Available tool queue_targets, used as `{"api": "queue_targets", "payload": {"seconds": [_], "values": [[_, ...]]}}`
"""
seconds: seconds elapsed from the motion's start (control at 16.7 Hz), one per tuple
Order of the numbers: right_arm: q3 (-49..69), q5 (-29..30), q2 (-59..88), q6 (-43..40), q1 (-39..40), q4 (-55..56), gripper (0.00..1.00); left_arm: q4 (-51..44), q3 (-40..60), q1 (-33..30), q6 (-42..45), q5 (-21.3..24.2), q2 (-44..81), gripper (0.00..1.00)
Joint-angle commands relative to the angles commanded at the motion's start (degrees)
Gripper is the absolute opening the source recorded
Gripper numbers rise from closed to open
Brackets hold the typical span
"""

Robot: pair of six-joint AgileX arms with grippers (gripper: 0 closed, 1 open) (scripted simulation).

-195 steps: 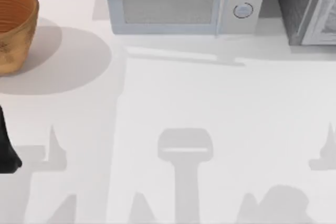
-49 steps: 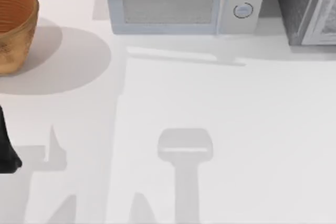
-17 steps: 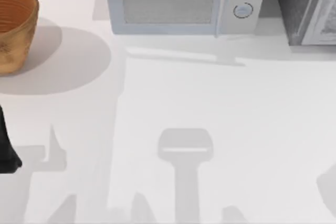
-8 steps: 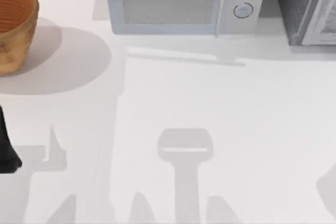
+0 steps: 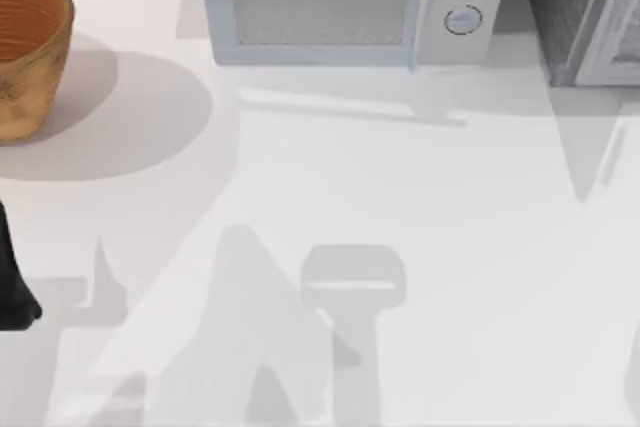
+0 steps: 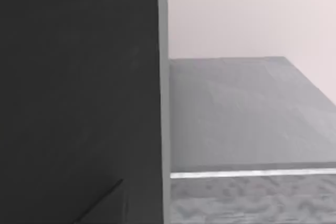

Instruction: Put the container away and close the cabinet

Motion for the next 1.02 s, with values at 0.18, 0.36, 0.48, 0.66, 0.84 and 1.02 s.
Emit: {"api": "queue_targets", "payload": {"seconds": [0.18,0.36,0.48,0.66,0.84,1.02], "values": [[-0.3,15.8,-0.4,0.0,15.8,-0.6,1.00,0.0,0.0,0.0,0.0,0.0,0.0,1.00],[-1.0,30.8,-1.3,-0.1,30.6,-1.0,1.00,0.0,0.0,0.0,0.0,0.0,0.0,1.00],[-1.7,39.1,-2.0,-0.2,38.8,-1.2,1.00,0.0,0.0,0.0,0.0,0.0,0.0,1.00],[-2.5,47.9,-2.9,-0.3,47.5,-1.3,1.00,0.0,0.0,0.0,0.0,0.0,0.0,1.00],[-2.9,51.1,-3.4,-0.4,50.7,-1.3,1.00,0.0,0.0,0.0,0.0,0.0,0.0,1.00],[-2.9,51.1,-3.4,-0.4,50.7,-1.3,1.00,0.0,0.0,0.0,0.0,0.0,0.0,1.00]]}}
